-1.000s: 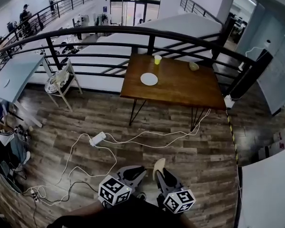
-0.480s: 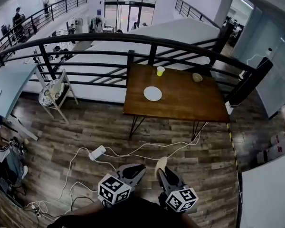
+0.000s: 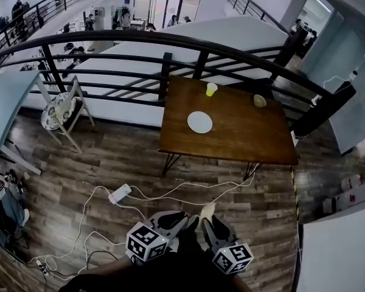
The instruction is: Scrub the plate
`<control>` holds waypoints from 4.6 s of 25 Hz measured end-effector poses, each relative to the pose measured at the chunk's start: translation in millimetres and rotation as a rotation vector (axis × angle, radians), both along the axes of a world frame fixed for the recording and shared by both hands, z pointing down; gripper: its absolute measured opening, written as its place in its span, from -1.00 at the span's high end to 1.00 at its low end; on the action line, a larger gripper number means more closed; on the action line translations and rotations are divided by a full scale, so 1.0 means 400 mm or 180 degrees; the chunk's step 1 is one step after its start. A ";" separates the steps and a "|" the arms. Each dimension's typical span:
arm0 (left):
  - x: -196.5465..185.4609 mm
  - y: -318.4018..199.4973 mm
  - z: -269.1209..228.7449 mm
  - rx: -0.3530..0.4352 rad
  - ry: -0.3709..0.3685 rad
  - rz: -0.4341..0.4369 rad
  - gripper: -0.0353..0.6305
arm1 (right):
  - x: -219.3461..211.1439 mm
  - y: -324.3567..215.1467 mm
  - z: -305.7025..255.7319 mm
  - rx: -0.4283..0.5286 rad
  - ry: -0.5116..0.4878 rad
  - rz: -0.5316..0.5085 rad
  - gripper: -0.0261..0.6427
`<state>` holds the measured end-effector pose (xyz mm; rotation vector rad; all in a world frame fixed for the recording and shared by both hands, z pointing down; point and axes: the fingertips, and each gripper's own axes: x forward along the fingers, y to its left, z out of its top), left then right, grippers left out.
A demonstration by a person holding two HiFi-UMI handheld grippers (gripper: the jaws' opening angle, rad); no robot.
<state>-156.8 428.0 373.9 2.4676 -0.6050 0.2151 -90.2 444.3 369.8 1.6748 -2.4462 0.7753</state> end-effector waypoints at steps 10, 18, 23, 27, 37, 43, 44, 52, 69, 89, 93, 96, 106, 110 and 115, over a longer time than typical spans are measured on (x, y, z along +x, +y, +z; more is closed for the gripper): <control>0.045 -0.316 0.015 0.0003 -0.0209 -0.0458 0.72 | 0.060 -0.349 0.041 -0.0109 -0.0207 -0.0396 0.60; 0.215 -0.584 -0.039 0.0082 -0.0240 -0.0727 0.72 | 0.231 -0.634 0.003 -0.0123 -0.0275 -0.0638 0.59; 0.277 -0.684 -0.046 0.0052 -0.0266 -0.0789 0.72 | 0.279 -0.735 -0.024 -0.0006 -0.0391 -0.0786 0.59; 0.285 -0.746 -0.012 -0.0008 -0.0344 -0.0738 0.72 | 0.298 -0.801 0.028 -0.0168 -0.0520 -0.0674 0.59; 0.265 -1.030 0.014 -0.0011 -0.0076 -0.0435 0.72 | 0.323 -1.054 0.047 -0.0207 -0.0346 -0.0175 0.59; 0.219 -1.132 0.049 -0.0125 -0.0035 -0.0331 0.72 | 0.269 -1.137 0.090 -0.0446 -0.0370 -0.0107 0.59; 0.216 -1.150 0.060 -0.0146 -0.0055 -0.0324 0.72 | 0.266 -1.151 0.104 -0.0496 -0.0370 -0.0110 0.59; 0.193 -1.319 0.192 -0.0258 -0.0429 -0.0735 0.72 | 0.280 -1.343 0.266 -0.0905 -0.0537 -0.0184 0.59; 0.302 -1.398 0.624 -0.1850 -0.0708 -0.0939 0.61 | 0.251 -1.611 0.575 -0.1658 -0.0771 -0.0526 0.59; 0.357 -1.395 0.682 -0.2150 -0.0785 -0.1140 0.61 | 0.375 -1.610 0.601 -0.1703 -0.0669 -0.0474 0.59; 0.359 -1.391 0.686 -0.2140 -0.0797 -0.1182 0.61 | 0.422 -1.595 0.605 -0.1699 -0.0707 -0.0371 0.59; 0.363 -1.380 0.686 -0.2125 -0.0821 -0.1208 0.61 | 0.474 -1.578 0.605 -0.1696 -0.0663 -0.0249 0.59; 0.367 -1.338 0.672 -0.2161 -0.0690 -0.1261 0.61 | 0.479 -1.555 0.573 -0.1626 -0.0631 -0.0244 0.59; 0.341 -1.322 0.674 -0.2189 -0.0638 -0.1298 0.61 | 0.381 -1.548 0.577 -0.1625 -0.0598 -0.0461 0.59; 0.319 -1.303 0.670 -0.2161 -0.0644 -0.1243 0.61 | 0.240 -1.527 0.588 -0.1680 -0.0597 -0.0791 0.59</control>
